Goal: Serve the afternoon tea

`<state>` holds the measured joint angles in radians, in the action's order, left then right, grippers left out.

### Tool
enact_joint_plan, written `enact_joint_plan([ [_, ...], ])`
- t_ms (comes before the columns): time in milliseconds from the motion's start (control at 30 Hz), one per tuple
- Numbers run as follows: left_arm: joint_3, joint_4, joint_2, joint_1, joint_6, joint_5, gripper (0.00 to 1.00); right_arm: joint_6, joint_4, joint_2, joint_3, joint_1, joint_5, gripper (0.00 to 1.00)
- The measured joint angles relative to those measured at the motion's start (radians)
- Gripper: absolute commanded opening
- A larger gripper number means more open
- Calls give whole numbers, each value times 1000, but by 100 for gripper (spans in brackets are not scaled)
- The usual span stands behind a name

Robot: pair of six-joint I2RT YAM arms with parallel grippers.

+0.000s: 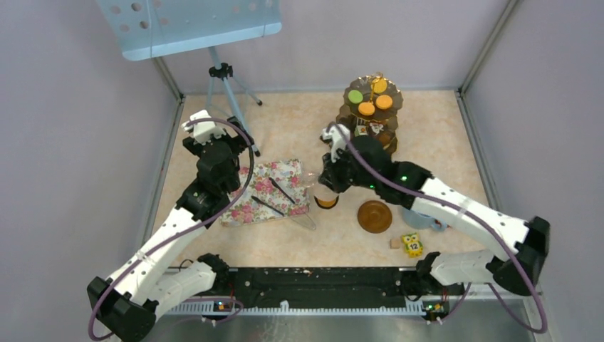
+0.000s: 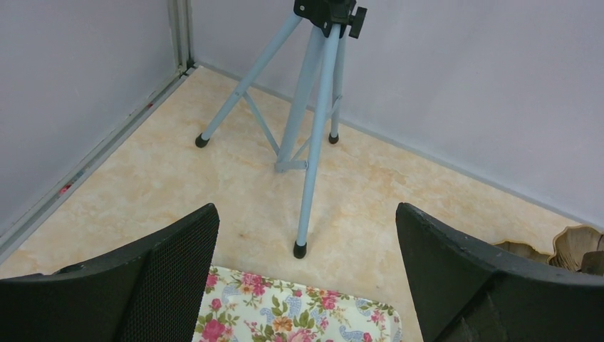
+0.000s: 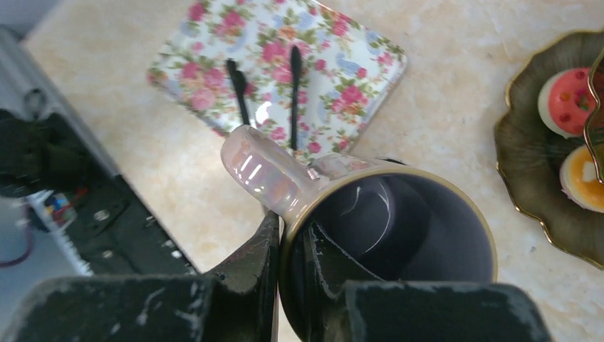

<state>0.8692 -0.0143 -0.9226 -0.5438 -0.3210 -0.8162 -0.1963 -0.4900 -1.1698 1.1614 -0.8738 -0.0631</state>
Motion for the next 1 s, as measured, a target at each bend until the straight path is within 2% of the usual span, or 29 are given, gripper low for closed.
enact_joint_plan([
  [67, 0, 1, 7, 0, -1, -13, 99, -7, 4, -89, 24, -60, 125, 0],
  [200, 0, 2, 49, 0, -11, -48, 99, -18, 0, -249, 35, -106, 347, 0],
  [333, 0, -2, 85, 0, -15, -74, 99, -22, 4, -343, 35, -113, 441, 0],
  [1000, 0, -2, 78, 0, -14, -81, 99, -51, 164, -444, 7, -126, 431, 0],
])
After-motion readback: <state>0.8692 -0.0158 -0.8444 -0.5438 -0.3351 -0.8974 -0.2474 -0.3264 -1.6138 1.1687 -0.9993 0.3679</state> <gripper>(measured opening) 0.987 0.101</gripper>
